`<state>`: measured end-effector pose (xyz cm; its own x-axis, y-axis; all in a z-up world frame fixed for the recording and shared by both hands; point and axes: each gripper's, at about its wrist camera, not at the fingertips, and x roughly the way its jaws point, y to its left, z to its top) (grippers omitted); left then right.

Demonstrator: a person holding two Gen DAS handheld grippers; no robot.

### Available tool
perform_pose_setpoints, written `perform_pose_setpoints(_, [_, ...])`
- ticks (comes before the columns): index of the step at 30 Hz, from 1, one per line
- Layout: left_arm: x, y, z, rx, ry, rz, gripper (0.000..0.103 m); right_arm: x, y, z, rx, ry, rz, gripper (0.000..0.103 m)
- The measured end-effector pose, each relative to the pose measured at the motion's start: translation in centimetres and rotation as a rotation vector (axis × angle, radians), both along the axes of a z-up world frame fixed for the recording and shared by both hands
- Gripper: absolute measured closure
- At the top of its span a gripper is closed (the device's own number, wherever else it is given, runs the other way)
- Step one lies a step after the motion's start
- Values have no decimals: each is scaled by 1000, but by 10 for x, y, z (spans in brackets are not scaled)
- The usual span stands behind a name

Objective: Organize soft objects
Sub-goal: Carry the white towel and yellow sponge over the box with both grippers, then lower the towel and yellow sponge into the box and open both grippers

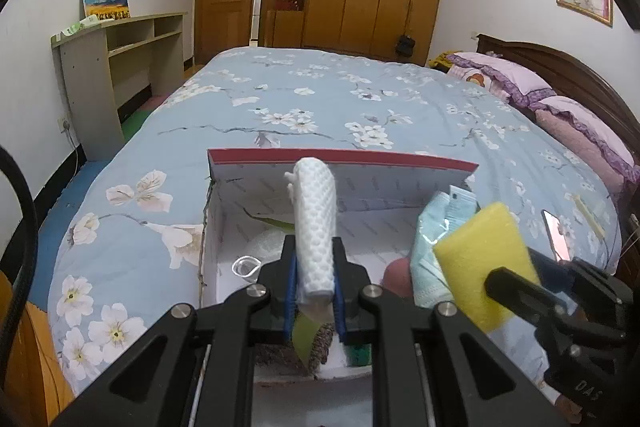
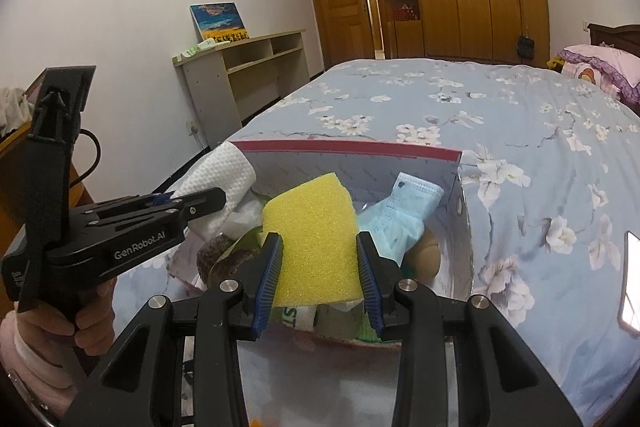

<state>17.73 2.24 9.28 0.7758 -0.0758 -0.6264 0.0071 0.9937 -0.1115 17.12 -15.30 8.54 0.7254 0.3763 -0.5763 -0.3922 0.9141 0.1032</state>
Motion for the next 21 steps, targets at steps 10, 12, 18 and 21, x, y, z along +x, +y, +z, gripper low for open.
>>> perform_pose_setpoints(10, [30, 5, -9, 12, 29, 14, 88, 23, 6, 2, -14, 1, -3, 65])
perform_pose_setpoints(12, [36, 6, -12, 22, 32, 20, 88, 29, 8, 2, -18, -1, -1, 65])
perform_pose_setpoints(18, [53, 10, -26, 23, 62, 37, 87, 51, 14, -3, -31, -1, -7, 65])
perform_pose_setpoints(21, [58, 9, -35, 30, 86, 38, 77, 62, 15, -9, -47, 5, -19, 65])
